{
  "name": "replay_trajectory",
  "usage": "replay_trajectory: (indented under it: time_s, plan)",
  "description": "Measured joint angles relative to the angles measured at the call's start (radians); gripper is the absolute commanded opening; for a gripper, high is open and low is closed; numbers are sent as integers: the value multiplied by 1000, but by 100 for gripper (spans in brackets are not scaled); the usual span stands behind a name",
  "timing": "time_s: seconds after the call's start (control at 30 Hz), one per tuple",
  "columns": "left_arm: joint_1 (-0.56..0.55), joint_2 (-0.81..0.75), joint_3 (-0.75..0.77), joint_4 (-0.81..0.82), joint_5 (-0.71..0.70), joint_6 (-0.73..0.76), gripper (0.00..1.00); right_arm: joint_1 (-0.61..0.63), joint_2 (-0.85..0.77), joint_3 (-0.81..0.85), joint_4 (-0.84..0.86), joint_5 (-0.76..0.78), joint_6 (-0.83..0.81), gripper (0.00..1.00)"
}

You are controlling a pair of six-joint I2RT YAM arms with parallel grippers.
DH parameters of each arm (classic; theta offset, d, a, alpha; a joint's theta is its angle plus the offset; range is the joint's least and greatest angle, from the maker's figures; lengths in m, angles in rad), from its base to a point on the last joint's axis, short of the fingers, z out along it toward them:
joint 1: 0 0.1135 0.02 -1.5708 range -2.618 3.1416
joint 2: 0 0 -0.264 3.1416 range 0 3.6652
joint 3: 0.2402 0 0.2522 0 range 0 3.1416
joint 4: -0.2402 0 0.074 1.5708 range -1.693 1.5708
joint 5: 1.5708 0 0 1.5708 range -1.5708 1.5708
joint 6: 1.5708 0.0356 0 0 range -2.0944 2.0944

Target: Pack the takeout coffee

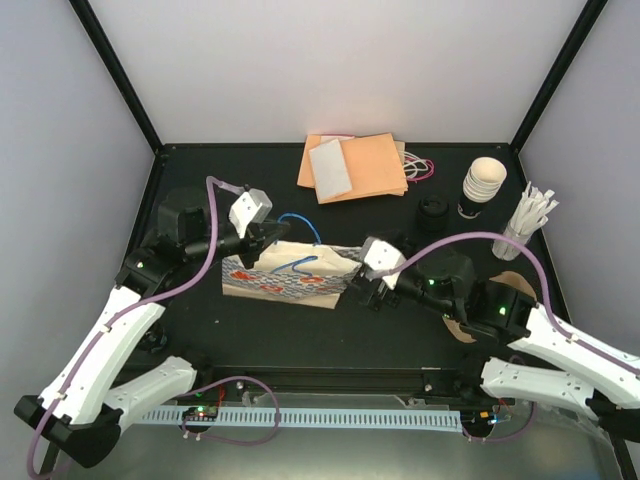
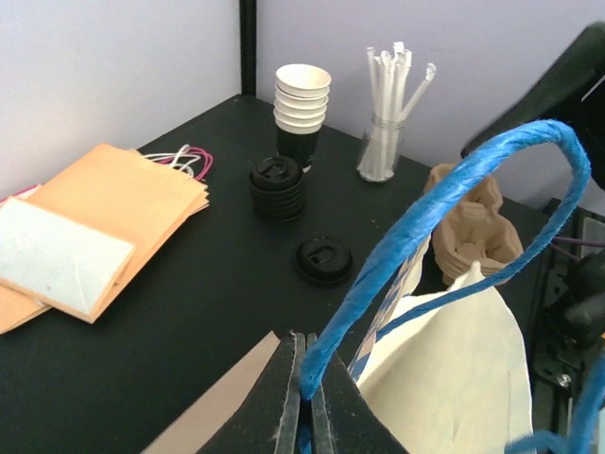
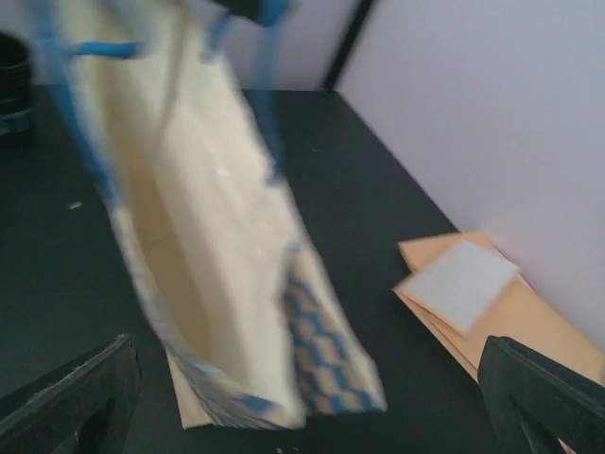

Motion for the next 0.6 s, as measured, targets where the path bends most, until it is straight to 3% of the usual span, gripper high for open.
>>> replay_trajectory:
  time_s: [0.23, 0.4, 0.53, 0.6]
  plan:
    - [0, 5, 21, -12, -40, -1, 1, -116, -1, 4, 22, 86, 139, 98]
    - [-3, 11, 21, -10, -47, -10, 1, -129, 67, 82, -2, 98, 269, 73]
    - [-4, 39, 21, -11, -43, -27, 2, -129, 124, 151, -4, 83, 349, 30]
    - [-4, 50, 21, -11, -40, -31, 2, -129, 127, 156, 6, 57, 368, 19]
